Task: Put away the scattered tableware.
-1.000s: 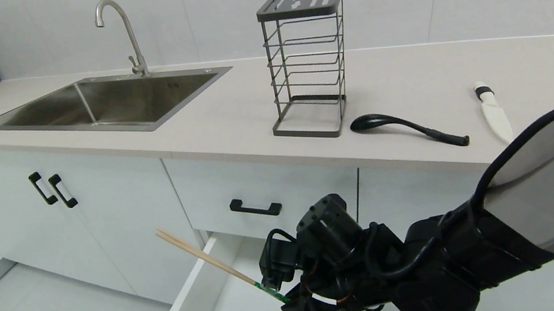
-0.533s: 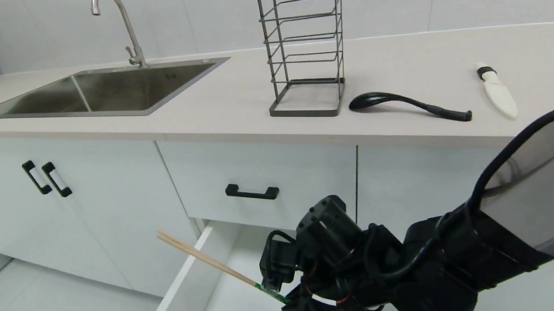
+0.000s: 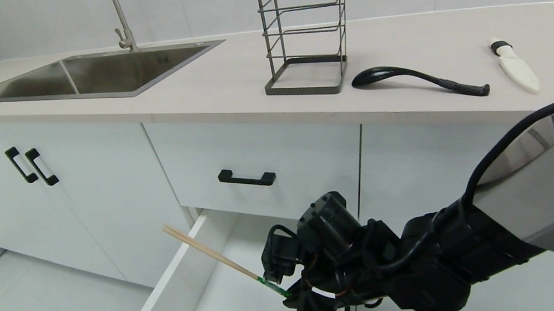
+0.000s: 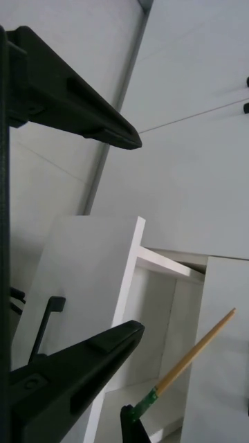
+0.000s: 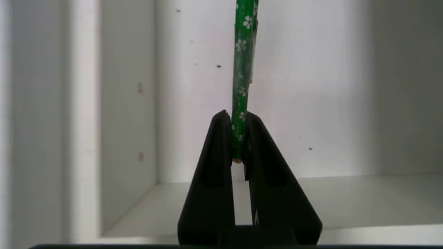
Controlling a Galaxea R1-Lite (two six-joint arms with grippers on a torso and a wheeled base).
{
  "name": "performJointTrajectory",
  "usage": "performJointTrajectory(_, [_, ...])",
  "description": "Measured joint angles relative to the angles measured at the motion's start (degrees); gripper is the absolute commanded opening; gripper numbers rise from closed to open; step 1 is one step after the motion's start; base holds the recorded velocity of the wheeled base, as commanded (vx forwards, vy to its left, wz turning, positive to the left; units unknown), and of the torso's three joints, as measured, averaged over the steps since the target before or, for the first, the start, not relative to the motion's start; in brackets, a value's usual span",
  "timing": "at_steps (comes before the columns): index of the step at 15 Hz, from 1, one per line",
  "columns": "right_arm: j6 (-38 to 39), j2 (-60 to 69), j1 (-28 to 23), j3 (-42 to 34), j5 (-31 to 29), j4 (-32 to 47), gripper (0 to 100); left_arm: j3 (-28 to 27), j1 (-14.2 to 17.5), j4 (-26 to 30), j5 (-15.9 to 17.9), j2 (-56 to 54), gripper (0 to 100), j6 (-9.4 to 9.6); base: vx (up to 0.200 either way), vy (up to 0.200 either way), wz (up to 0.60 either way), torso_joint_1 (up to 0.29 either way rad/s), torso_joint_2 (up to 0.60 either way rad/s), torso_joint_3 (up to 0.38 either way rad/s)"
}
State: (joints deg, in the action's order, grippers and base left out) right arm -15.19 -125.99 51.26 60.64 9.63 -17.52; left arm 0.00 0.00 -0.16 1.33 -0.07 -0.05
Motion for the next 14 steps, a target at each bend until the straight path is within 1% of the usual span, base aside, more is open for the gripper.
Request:
performJointTrajectory(4, [-0.07, -0.17, -1.45, 4.24, -0.11, 0.11, 0, 0.00, 0.00, 0.00, 0.00, 0.00, 100, -0.02, 0.000, 0.000, 0.00, 0.000, 0.00, 0.000])
performJointTrajectory(6, [-0.27, -0.24, -1.60, 4.69, -0.06, 2.26, 0, 0.00, 0.00, 0.00, 0.00, 0.00, 100, -0.02, 0.000, 0.000, 0.00, 0.000, 0.00, 0.000])
performJointTrajectory(9, [-4.40, -0.66, -2.73, 5.33, -0.24, 6.25, 0, 0.00, 0.00, 0.00, 0.00, 0.00, 100, -0.02, 0.000, 0.000, 0.00, 0.000, 0.00, 0.000])
performJointTrajectory(10, [-4.71, -0.77, -2.97, 6.21, -1.65, 9.03, 0, 0.00, 0.00, 0.00, -0.02, 0.00, 100, -0.02, 0.000, 0.000, 0.00, 0.000, 0.00, 0.000])
performJointTrajectory(12, [-4.79, -0.83, -3.17, 8.92, -7.07, 14.18, 0, 0.00, 0.00, 0.00, 0.00, 0.00, 100, -0.02, 0.000, 0.000, 0.00, 0.000, 0.00, 0.000])
performJointTrajectory(14, [-4.82, -1.22, -3.11, 12.98, -9.14, 19.24, 0, 0.00, 0.00, 0.00, 0.00, 0.00, 100, -0.02, 0.000, 0.000, 0.00, 0.000, 0.00, 0.000])
